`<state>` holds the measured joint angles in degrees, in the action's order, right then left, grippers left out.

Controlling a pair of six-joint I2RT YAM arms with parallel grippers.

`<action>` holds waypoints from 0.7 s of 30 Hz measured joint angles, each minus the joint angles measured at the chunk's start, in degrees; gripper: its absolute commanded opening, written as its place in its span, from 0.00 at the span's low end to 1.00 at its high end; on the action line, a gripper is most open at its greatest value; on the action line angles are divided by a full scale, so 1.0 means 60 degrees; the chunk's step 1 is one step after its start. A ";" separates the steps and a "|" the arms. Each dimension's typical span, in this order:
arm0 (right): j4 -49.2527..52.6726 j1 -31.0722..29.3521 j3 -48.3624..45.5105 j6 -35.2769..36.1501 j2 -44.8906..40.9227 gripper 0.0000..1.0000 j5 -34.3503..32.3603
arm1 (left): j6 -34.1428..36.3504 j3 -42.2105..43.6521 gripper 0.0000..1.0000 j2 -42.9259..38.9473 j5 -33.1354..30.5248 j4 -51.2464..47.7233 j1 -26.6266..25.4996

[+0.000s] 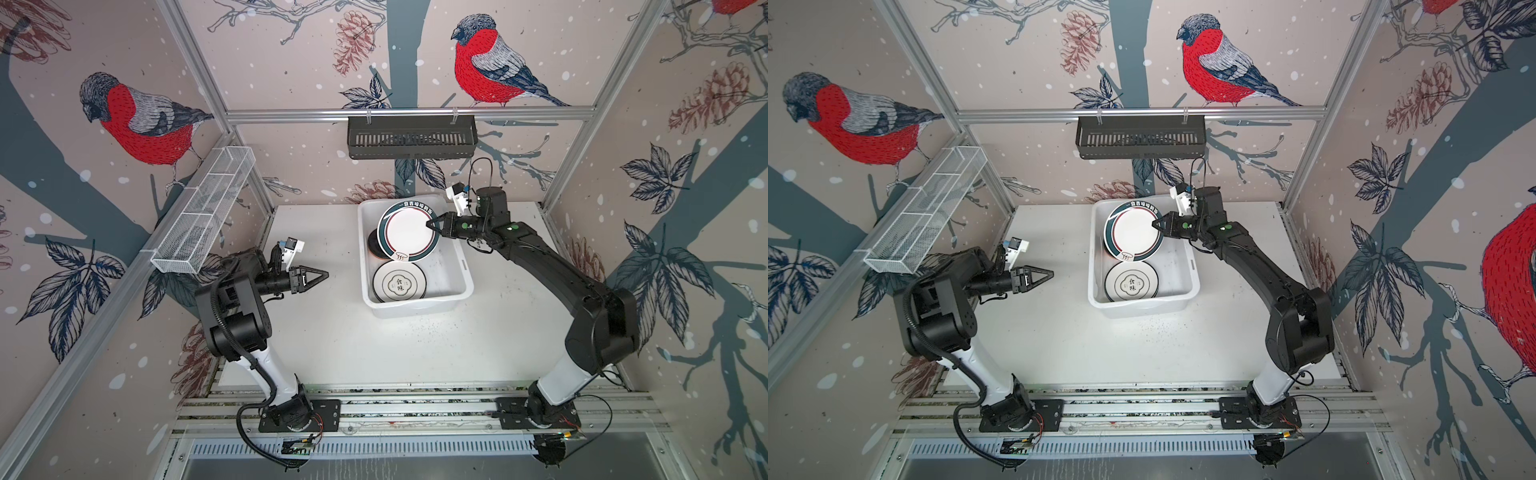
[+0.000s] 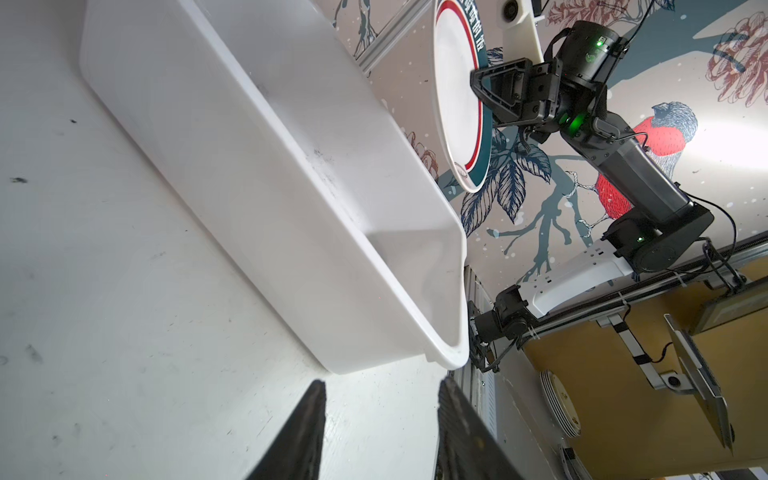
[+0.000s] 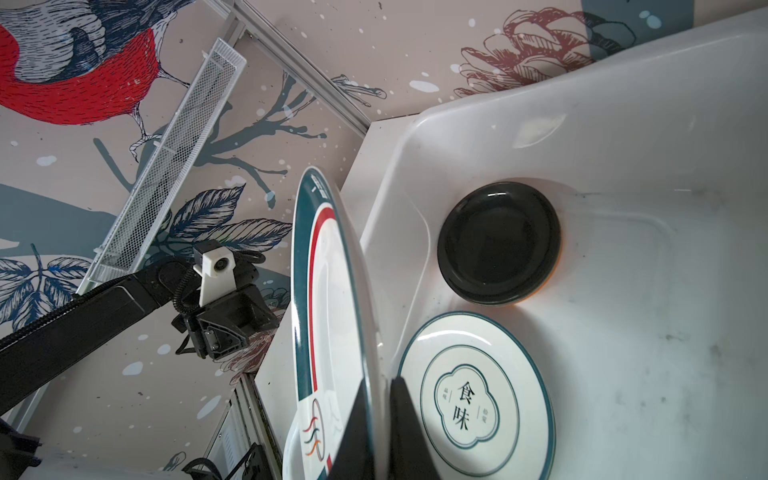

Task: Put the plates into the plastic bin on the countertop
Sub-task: 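Carry the green-and-red plate over the bin with the right gripper while the left arm withdraws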

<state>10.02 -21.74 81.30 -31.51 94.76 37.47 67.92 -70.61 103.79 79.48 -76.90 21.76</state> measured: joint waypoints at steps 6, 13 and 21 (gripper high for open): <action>0.0062 0.0495 -0.0718 0.0047 -0.0401 0.02 0.0055 | -0.1745 -0.0827 0.44 -0.0430 -0.0233 0.1002 -0.0994; 0.0226 0.0882 -0.1096 0.0280 -0.0550 0.02 0.0262 | -0.5380 -0.2135 0.46 -0.1264 -0.1195 0.3493 -0.2259; 0.1075 0.1111 -0.0506 0.0922 0.0018 0.02 0.0280 | -0.7756 -0.5719 0.50 -0.0525 -0.2667 0.4193 -0.2484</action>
<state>16.47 -15.07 78.26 -25.98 94.87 39.16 21.39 -104.92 100.64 63.48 -51.75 6.85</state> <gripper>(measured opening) 0.089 0.497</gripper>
